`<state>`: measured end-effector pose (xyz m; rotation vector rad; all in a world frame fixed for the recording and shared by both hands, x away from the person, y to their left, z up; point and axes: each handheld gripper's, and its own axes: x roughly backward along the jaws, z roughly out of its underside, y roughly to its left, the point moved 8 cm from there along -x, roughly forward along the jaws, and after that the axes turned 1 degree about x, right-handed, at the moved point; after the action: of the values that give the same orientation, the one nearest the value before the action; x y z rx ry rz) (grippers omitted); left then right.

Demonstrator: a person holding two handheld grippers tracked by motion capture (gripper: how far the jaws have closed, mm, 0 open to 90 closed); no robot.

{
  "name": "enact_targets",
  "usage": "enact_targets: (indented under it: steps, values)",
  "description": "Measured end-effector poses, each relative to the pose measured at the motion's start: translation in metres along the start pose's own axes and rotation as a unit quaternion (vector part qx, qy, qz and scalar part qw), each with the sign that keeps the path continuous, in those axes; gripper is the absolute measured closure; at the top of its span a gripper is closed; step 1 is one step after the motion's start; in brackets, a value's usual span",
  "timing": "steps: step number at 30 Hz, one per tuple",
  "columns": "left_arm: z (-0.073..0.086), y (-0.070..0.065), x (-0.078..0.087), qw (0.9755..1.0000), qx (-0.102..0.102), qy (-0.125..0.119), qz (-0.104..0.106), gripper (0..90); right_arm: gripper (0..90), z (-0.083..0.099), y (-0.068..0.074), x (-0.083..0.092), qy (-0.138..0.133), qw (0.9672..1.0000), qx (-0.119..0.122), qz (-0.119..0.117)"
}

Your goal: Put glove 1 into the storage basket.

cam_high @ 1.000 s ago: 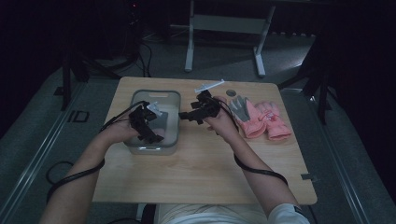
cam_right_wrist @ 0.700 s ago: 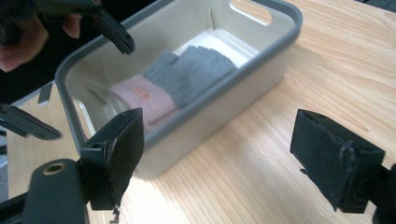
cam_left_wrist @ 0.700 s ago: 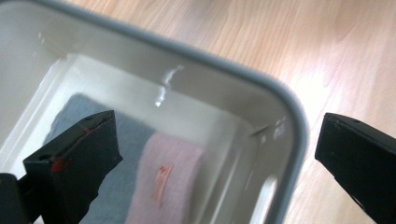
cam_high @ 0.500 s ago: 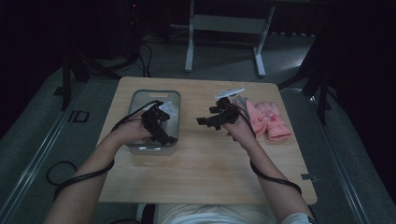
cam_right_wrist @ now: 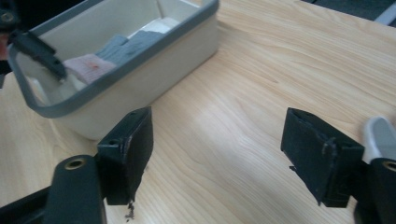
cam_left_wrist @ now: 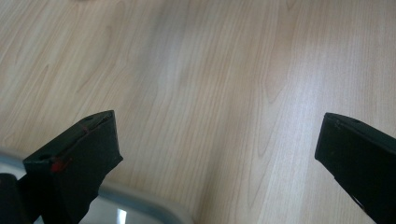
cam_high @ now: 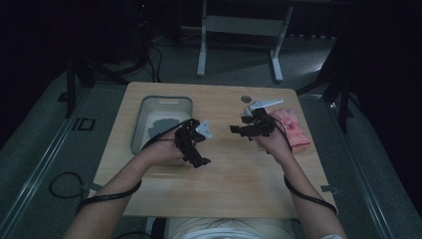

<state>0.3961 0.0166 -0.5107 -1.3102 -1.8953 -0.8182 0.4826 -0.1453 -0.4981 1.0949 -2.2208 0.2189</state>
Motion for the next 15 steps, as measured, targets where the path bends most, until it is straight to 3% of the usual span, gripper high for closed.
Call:
enact_targets:
  steps: [4, 8, 11, 13, 15]
  values:
    - [-0.004, -0.014, -0.008, 0.9999, -0.002, -0.009, 0.011, 0.0, 34.3, 0.008, -0.014, 0.009, -0.004, 0.9997, 0.007, 0.022]
    - [-0.005, -0.028, -0.017, 0.9996, -0.022, 0.005, 0.016, 0.0, 37.0, 0.015, -0.032, 0.018, 0.001, 0.9984, 0.012, 0.055]
    - [-0.004, -0.036, -0.023, 0.9994, -0.026, 0.006, 0.02, 0.0, 41.4, 0.016, -0.046, 0.025, -0.003, 0.9972, 0.015, 0.073]
    - [-0.003, -0.041, -0.027, 0.9995, -0.022, 0.005, 0.02, 0.0, 46.1, 0.017, -0.057, 0.03, -0.003, 0.9956, 0.024, 0.09]
    - [0.0, -0.046, -0.032, 0.9997, -0.02, 0.005, 0.014, 0.0, 55.6, 0.02, -0.068, 0.032, 0.008, 0.9952, 0.01, 0.096]
